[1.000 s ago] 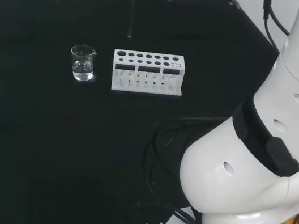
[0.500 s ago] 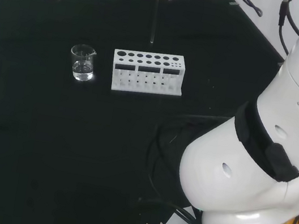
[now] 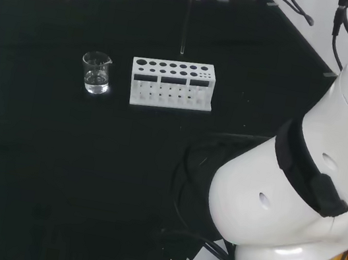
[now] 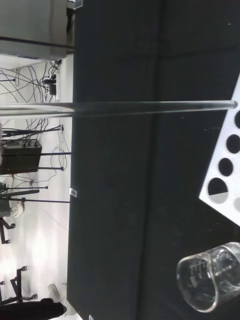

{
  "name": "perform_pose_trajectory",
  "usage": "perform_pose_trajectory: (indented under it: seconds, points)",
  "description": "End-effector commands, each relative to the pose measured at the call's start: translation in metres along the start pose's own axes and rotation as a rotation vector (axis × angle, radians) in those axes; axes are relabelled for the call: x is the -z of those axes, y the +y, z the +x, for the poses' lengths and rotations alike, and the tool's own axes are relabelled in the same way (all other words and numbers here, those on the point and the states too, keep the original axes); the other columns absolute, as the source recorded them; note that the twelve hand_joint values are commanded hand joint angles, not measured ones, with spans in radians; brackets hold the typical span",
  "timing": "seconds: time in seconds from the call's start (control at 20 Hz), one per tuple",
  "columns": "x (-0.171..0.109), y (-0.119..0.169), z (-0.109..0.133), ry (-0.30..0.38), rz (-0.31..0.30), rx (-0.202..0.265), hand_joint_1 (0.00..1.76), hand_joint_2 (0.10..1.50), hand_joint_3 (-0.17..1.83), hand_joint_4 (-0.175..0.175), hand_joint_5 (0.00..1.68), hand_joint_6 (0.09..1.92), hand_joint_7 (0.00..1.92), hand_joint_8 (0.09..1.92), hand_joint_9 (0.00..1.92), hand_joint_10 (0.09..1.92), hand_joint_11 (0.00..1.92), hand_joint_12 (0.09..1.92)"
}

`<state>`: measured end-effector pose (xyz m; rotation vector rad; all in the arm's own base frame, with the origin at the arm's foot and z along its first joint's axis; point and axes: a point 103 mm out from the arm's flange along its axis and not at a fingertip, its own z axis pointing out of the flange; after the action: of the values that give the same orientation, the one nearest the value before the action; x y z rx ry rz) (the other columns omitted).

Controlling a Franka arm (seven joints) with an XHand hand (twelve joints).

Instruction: Put the glass rod back on the white test tube rack.

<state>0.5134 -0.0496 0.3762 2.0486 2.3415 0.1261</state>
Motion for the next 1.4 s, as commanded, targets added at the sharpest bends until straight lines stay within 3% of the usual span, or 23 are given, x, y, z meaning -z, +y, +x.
perform_pose_trajectory:
  seconds: [0.05, 0.7, 1.4]
  points:
    - [-0.009, -0.009, 0.003, -0.007, 0.013, -0.013, 1.29, 1.09, 0.0, -0.175, 1.06, 0.57, 1.07, 1.18, 1.57, 0.94, 1.62, 0.7]
    - [-0.033, -0.005, -0.008, 0.012, 0.044, -0.027, 1.29, 1.09, 0.0, -0.175, 1.06, 0.57, 1.07, 1.18, 1.57, 0.94, 1.62, 0.7]
    - [-0.047, -0.007, 0.004, -0.004, 0.068, -0.019, 1.29, 1.08, 0.0, -0.175, 1.06, 0.56, 1.07, 1.18, 1.57, 0.94, 1.62, 0.7]
